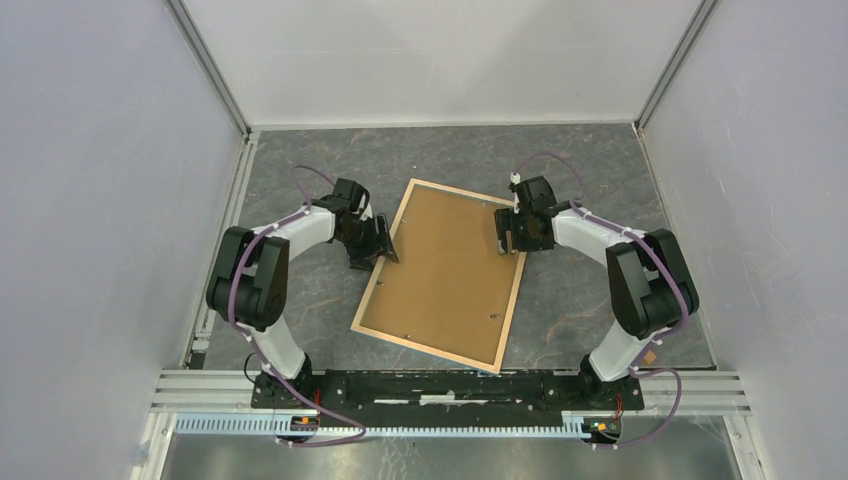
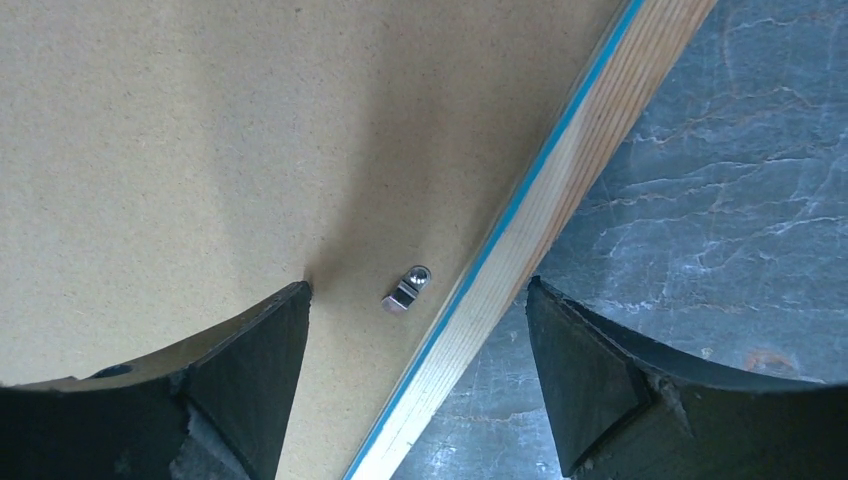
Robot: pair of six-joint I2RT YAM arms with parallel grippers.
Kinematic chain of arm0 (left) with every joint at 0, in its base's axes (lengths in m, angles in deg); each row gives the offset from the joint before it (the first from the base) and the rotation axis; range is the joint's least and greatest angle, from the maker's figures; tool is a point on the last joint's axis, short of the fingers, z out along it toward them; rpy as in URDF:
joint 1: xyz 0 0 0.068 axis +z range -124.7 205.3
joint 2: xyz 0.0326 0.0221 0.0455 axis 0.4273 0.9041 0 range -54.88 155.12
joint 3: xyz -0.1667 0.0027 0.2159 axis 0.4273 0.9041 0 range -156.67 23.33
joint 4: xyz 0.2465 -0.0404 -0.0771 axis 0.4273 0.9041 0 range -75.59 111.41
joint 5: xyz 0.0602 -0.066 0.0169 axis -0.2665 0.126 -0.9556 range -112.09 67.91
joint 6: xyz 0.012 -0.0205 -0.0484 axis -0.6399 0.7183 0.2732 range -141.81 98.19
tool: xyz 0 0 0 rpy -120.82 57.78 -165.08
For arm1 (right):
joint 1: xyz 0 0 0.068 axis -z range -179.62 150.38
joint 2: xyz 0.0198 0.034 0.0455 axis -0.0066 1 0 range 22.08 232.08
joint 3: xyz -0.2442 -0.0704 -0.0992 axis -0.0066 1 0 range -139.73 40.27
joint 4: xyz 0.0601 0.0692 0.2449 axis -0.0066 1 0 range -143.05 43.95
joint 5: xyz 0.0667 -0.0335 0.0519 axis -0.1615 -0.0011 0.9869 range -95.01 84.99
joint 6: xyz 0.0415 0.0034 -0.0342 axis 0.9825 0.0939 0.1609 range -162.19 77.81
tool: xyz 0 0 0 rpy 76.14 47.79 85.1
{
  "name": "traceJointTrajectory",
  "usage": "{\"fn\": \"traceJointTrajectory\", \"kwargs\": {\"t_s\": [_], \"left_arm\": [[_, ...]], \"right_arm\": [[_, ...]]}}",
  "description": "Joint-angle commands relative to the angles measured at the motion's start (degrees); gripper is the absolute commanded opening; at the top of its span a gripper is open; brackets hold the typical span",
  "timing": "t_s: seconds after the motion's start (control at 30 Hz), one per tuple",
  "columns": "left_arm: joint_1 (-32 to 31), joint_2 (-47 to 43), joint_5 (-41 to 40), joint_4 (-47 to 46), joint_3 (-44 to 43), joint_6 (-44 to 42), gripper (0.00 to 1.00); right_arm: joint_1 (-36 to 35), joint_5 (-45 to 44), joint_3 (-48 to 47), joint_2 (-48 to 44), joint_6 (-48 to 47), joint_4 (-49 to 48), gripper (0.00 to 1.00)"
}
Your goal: Put the photo into the frame
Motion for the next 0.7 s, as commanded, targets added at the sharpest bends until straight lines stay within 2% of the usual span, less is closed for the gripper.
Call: {"fn": "traceJointTrajectory", "kwargs": {"t_s": [0.0,0.17,0.4,0.67], "left_arm": [[-0.4,2.5,-1.2,3.5,-3.8,-3.7,0.66],[-0.4,4.5,-3.3,4.9,-5.4,-3.7,0.47],[-0.4,4.0,-6.5,4.0,-2.7,-4.3,0.37],[-0.3,5.2,-3.5,3.8,-3.2,-4.3,0.29]], "right_arm": [[-0.3,-3.1,-0.2,-3.0,-0.5,0.8,0.84],[-0.3,-2.1,1.0,-2.8,2.2,-0.4,0.75],[-0.3,-6.2,1.8,-2.6,6.0,-1.9,0.67],[-0.2,-7.8,2.6,-1.8,9.3,-2.6,0.56]]}}
